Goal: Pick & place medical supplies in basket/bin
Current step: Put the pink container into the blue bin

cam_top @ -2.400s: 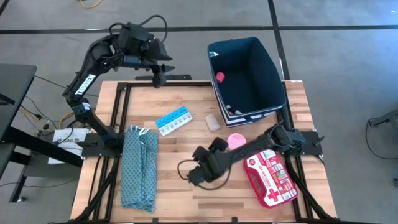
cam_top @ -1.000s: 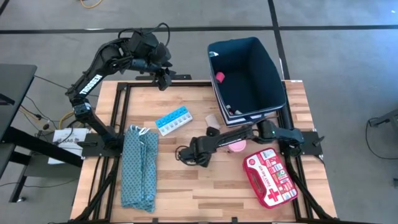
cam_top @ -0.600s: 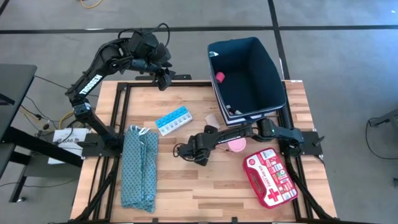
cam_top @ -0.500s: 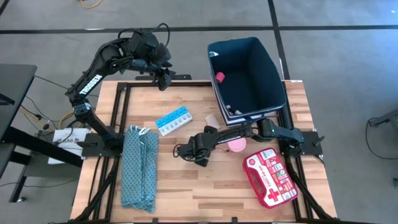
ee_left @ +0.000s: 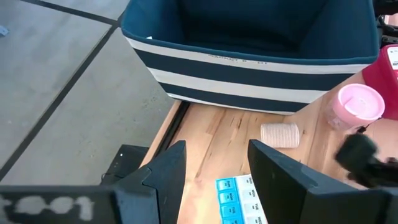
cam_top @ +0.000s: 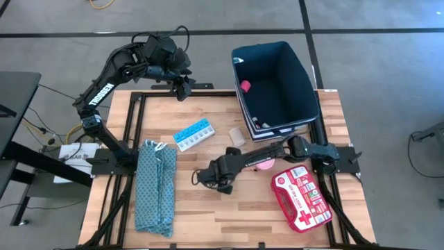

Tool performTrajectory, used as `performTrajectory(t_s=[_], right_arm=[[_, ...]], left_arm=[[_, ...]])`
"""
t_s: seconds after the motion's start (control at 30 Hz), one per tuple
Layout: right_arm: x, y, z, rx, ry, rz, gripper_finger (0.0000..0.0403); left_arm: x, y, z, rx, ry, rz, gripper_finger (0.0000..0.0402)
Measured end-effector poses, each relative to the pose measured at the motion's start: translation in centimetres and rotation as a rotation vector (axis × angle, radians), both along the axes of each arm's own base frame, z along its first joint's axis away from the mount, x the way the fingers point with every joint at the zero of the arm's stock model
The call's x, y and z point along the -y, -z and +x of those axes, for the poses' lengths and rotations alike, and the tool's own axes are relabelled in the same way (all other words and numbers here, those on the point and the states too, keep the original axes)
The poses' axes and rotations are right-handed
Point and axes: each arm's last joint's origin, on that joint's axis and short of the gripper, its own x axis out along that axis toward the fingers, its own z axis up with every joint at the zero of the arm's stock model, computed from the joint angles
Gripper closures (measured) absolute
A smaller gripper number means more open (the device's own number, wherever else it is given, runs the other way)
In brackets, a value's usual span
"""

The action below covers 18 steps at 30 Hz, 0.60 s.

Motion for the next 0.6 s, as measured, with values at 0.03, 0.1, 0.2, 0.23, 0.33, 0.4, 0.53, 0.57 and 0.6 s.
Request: performTrajectory(t_s=[0.03, 0.1, 0.2, 0.23, 0.33, 0.4, 0.53, 0.57, 0.6], right_arm=[[-0.6, -0.5, 0.0, 0.007, -0.011, 0.001, 0.0399], [-1.8, -1.9, -0.1, 0.02, -0.018, -0.012, 0.0397], [-3.6, -4.4, -0.7, 0.049, -0.002, -0.083, 0.0399], [-4.2, -5.3, -1.2, 0.048, 0.012, -0.123, 0.04], [-6.2, -7.4, -1.9, 0.147, 0.048, -0.174, 0.0399], [-7.7, -9.2, -3.0, 0.199, 0.043, -0.166, 0.0399], [-10.5, -12.1, -5.5, 0.339, 0.081, -0.191, 0.04], [-11.1, -12.6, -6.1, 0.374, 0.074, -0.192, 0.04], [-11.7, -13.4, -6.8, 0.412, 0.073, -0.197, 0.04]], left_arm=[[0.0, 0.0, 0.0, 0.0, 0.002, 0.002, 0.0237], [0.0, 0.0, 0.0, -0.001, 0.002, 0.002, 0.0237], [0.0, 0.0, 0.0, -0.001, 0.002, 0.002, 0.0237], [0.0, 0.0, 0.0, -0.001, 0.002, 0.002, 0.0237], [0.0, 0.1, -0.1, -0.012, 0.001, -0.004, 0.0237], [0.1, 0.2, -0.2, -0.026, 0.001, -0.011, 0.0237], [0.1, 0.3, -0.3, -0.044, -0.005, -0.014, 0.0237], [0.1, 0.3, -0.3, -0.045, -0.007, -0.013, 0.0237], [0.1, 0.3, -0.3, -0.047, -0.011, -0.01, 0.0237]])
